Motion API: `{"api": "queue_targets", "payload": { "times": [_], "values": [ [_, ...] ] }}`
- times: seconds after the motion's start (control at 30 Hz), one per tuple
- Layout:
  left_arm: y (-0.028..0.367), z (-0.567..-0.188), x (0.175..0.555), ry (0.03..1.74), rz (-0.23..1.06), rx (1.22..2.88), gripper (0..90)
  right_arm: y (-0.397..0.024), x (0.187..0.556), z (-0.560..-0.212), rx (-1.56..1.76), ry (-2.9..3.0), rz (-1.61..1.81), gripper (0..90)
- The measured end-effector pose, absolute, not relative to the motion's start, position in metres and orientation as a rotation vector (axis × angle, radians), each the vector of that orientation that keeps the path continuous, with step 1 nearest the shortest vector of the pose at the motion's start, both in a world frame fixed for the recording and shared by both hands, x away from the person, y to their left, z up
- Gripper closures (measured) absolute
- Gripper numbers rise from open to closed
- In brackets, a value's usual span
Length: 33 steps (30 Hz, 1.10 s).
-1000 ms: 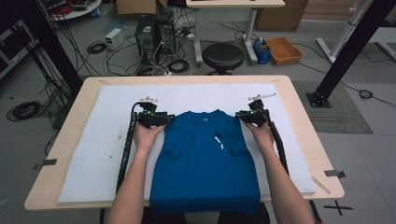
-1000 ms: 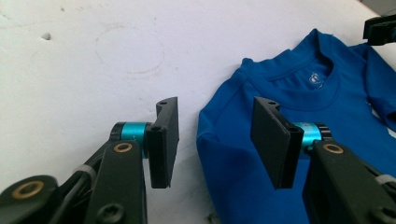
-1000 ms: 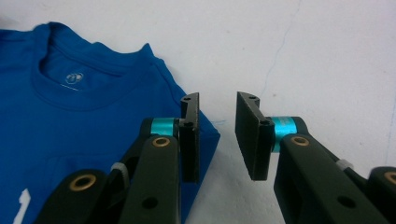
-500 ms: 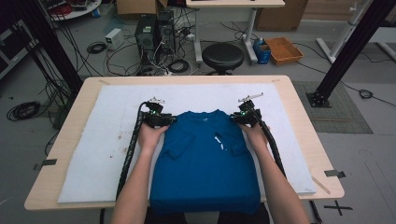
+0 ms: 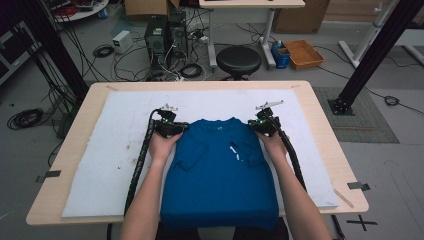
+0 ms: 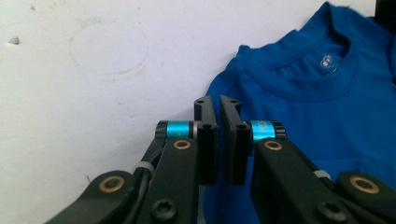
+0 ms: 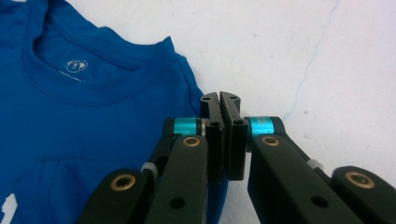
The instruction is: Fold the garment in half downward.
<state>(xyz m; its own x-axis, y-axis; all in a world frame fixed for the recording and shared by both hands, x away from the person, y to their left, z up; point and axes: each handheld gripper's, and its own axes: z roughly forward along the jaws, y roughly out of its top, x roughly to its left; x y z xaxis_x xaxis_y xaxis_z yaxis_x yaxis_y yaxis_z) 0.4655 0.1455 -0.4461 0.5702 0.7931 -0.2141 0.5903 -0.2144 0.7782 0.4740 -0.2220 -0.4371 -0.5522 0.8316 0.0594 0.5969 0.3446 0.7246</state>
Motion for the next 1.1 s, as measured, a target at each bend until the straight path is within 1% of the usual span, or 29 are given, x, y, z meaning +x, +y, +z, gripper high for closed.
{"api": "queue_targets", "payload": {
  "times": [0.3,0.63,0.77,1.0,1.1],
  "values": [
    [0.151,-0.431,0.457,1.057,0.317,1.883,85.8,-0.231,0.464,-0.423,1.259,2.234,1.136,89.5],
    [0.154,-0.411,0.43,0.926,0.371,1.843,85.8,-0.236,0.438,-0.397,1.16,2.198,1.271,89.4],
    [0.157,-0.401,0.411,0.842,0.397,1.842,85.8,-0.239,0.421,-0.391,1.111,2.188,1.315,89.4],
    [0.157,-0.392,0.374,0.7,0.414,1.855,85.8,-0.247,0.389,-0.391,1.057,2.177,1.389,89.4],
    [0.158,-0.392,0.356,0.651,0.4,1.858,85.8,-0.25,0.372,-0.391,1.024,2.181,1.413,89.4]
  ]
}}
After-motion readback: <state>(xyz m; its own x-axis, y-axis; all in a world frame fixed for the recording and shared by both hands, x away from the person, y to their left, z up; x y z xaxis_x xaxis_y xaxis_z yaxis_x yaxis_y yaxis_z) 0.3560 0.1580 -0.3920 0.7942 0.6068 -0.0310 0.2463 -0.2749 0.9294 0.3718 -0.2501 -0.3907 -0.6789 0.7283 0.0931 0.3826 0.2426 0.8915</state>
